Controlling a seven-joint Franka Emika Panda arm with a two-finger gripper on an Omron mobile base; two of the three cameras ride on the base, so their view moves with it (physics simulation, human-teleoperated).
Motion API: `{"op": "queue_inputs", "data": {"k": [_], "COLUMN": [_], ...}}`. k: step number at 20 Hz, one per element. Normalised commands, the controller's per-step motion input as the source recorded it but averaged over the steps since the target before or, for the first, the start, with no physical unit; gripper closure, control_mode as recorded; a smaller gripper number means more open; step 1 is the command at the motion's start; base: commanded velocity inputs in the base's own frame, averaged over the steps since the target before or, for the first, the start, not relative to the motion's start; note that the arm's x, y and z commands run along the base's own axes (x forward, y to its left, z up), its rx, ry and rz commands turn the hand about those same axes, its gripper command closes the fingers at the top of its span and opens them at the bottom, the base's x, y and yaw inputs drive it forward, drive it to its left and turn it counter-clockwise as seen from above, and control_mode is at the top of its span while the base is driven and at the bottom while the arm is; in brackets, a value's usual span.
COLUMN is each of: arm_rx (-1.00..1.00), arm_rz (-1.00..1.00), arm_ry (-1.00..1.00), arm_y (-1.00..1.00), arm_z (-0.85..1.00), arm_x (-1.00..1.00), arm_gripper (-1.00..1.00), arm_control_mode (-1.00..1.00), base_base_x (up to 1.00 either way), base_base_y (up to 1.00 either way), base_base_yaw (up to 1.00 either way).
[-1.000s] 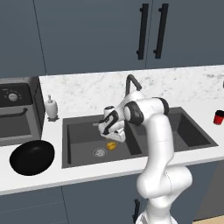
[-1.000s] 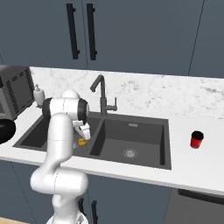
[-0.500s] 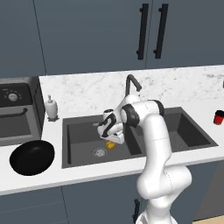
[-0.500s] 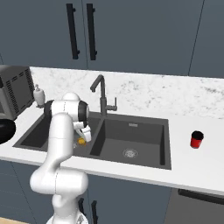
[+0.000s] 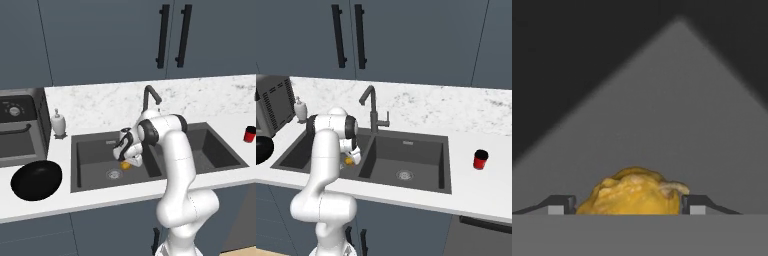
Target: Pick the squash from the sink and place it in the bowl. Then pick the bowl and place it in the microwave. Then close the microwave door and press the start button.
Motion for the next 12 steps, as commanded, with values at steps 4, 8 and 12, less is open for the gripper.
{"op": "queue_inputs", "data": {"k": [4,8,12], "arm_rx": [0.00,0.00,0.00], "arm_rz": [-0.05,-0.06,-0.05], "arm_ry": [-0.05,-0.09,-0.12], "arm_y": [0.23,0.16,0.09], "arm_z": [-0.27,0.16,0.79], "arm_x": [-0.02,-0.35,-0.89], "arm_gripper": [1.00,1.00,1.00], "arm_control_mode": [-1.00,-1.00,-1.00], "base_base_x": [0.00,0.00,0.00], "base_base_y": [0.00,0.00,0.00], "base_base_yaw": [0.00,0.00,0.00]}}
